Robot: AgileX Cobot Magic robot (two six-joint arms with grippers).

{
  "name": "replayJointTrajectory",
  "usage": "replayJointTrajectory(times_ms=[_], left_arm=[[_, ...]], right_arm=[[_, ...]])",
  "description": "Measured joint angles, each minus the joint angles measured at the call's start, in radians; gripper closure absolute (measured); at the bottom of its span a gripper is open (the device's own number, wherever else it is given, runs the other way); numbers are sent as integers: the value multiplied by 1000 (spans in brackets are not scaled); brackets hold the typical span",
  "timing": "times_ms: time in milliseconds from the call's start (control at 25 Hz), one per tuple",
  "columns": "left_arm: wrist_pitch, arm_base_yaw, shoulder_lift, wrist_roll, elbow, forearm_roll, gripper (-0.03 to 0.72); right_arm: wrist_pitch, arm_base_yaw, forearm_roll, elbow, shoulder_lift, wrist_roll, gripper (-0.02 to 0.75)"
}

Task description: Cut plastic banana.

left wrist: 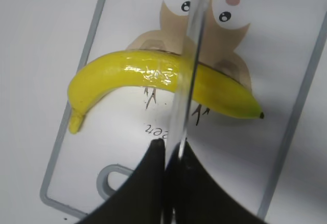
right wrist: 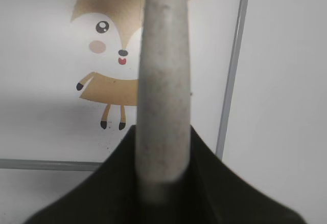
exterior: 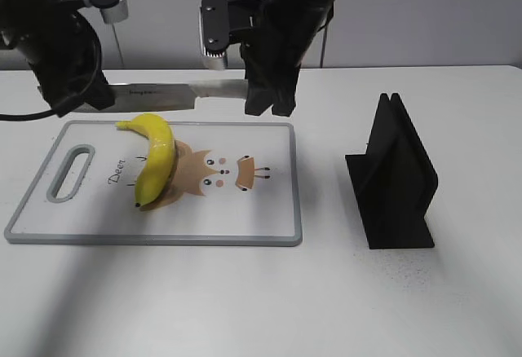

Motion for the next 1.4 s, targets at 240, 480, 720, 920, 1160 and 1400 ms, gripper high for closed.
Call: replayJointTrajectory(times_ms=[240, 480, 720, 920, 1160, 1400], left_arm=[[-37, 0, 70, 5, 0, -8, 669], [-108, 0, 114, 10, 0, -13, 669], [-169, 0, 157, 12, 0, -15, 669], [-190, 0, 222, 28, 0, -35, 669], [-188, 2, 265, 33, -17, -51, 669], [-187, 4, 287, 38, -25, -71, 667]], right_arm=[[-12, 0, -23, 0, 28, 4, 558], [-53, -5, -55, -12, 48, 7, 558], [-54, -10, -62, -63, 100, 7, 558], [-51, -10, -67, -70, 135, 7, 558], [-47, -21, -61, -84, 170, 7, 558], [-46, -27, -42, -84, 177, 6, 558]])
